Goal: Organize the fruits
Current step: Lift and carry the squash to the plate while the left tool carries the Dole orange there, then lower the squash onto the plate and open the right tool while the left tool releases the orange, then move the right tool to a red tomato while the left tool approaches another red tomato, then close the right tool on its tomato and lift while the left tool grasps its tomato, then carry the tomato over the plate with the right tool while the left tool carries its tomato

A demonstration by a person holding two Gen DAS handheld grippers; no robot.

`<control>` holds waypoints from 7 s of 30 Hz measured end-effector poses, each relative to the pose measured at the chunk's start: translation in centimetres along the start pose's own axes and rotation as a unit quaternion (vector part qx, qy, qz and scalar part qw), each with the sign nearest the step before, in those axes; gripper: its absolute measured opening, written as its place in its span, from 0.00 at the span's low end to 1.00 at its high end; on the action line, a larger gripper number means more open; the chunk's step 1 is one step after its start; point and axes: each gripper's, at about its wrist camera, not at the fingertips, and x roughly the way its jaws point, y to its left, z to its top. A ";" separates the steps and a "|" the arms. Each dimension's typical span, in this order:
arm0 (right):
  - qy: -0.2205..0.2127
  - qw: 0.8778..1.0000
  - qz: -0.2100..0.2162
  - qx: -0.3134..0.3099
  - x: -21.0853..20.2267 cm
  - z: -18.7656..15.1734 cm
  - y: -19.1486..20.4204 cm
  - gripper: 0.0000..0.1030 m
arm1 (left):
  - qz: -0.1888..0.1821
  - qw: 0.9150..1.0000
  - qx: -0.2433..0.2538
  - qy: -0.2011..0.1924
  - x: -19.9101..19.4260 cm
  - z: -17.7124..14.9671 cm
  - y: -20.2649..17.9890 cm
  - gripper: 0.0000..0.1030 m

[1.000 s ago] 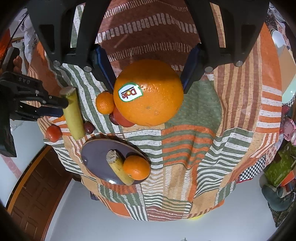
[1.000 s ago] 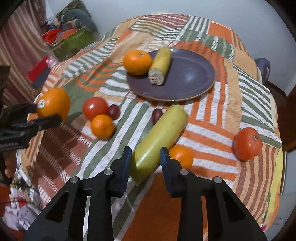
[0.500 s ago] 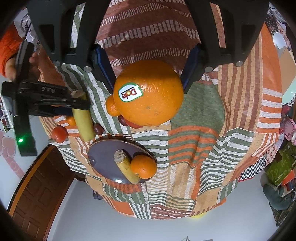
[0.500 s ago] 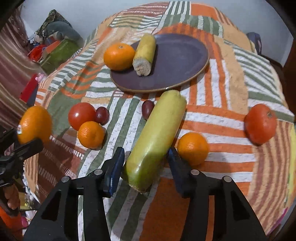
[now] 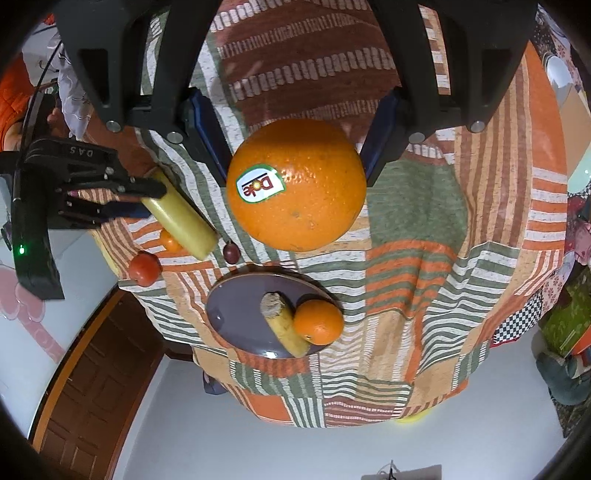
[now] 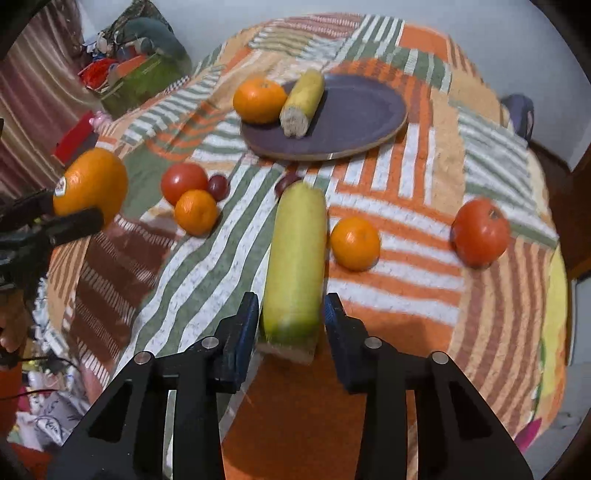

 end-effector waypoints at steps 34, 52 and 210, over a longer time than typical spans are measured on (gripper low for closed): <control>-0.119 0.993 0.000 0.012 -2.8 7.5 -2.8 0.32 | 0.011 0.999 0.029 -0.025 3.2 9.0 -3.6 0.67; -0.090 0.996 -0.015 0.016 3.0 13.0 -4.2 0.32 | 0.003 0.999 0.027 0.024 11.3 11.0 -0.3 0.67; -0.168 0.984 -0.055 0.025 -1.2 11.4 -6.9 0.44 | -0.010 0.998 0.035 -0.049 5.1 15.0 -2.3 0.42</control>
